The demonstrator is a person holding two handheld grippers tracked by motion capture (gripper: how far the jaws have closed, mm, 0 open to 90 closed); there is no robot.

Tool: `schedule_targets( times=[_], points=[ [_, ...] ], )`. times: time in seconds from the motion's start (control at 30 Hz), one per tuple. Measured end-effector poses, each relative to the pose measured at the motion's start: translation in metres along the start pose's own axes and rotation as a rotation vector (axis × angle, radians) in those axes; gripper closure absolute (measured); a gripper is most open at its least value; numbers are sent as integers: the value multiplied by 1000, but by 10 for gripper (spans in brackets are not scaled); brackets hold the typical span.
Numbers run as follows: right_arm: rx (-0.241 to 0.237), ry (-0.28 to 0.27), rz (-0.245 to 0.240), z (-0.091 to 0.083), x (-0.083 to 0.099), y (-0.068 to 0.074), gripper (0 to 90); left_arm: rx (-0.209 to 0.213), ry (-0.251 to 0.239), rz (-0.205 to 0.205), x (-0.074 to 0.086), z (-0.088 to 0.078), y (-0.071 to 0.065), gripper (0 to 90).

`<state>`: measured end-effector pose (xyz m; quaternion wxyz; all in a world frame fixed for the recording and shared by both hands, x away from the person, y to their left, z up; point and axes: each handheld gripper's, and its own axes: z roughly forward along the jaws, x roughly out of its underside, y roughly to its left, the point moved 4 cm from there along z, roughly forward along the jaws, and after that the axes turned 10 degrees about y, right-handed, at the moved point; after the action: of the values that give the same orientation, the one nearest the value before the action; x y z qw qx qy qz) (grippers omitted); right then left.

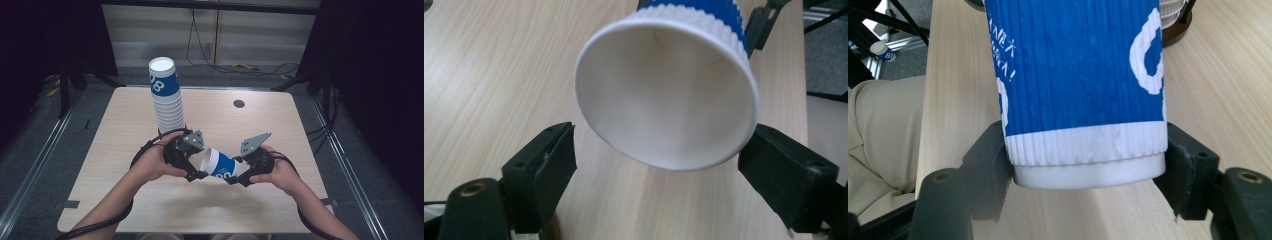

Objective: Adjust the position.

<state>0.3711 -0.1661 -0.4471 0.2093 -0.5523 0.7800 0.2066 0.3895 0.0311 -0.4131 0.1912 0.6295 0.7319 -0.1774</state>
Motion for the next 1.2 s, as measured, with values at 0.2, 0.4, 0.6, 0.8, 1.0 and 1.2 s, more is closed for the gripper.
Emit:
schedule_targets(
  times=[0.2, 0.4, 0.6, 0.8, 1.0, 1.2],
  points=[
    [-6, -11, 1, 0, -1, 1, 307, -1, -14, 8, -3, -1, 1, 152],
    [-7, -11, -4, 1, -1, 1, 307, 2, -17, 10, -4, -1, 0, 150],
    [-13, -16, -9, 3, -2, 2, 308, 10, -38, 16, -7, -2, 0, 148],
    [-14, -18, -13, 2, -3, 3, 307, 13, -36, 13, -8, -2, -1, 149],
    [-8, -16, -23, 1, -3, 3, 307, 18, -33, 18, -8, 0, -1, 148],
    [-13, -18, -27, 3, -3, 3, 307, 24, -27, 16, -7, 1, -1, 132]
  ],
)
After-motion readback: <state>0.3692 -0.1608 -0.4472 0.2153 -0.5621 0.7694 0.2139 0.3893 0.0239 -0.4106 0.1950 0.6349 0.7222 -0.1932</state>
